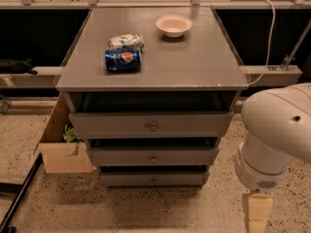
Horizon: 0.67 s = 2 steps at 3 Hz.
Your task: Open middle drawer
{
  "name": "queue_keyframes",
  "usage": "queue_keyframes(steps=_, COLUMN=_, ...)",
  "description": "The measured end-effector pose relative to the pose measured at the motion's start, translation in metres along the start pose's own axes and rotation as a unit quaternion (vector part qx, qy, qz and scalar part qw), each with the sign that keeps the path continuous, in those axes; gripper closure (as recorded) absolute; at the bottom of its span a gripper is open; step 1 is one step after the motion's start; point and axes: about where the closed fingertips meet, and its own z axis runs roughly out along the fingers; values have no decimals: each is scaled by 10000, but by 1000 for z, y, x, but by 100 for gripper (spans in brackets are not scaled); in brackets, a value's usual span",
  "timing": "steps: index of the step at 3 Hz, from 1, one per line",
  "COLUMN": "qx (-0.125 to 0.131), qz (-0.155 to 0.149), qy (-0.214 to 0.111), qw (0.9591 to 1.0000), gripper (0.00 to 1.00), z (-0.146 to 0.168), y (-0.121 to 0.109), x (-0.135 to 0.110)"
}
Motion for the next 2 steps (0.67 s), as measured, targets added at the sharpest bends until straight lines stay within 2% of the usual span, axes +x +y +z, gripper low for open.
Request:
queue_keyframes(steps=1, qx=35, qz=275, qy=-201, qw=9994, gripper=0, z=5, y=32, x=19)
queue_keyframes(steps=2, qx=35, qz=275, qy=-201, qw=9994, gripper=0, z=5, y=32, x=19)
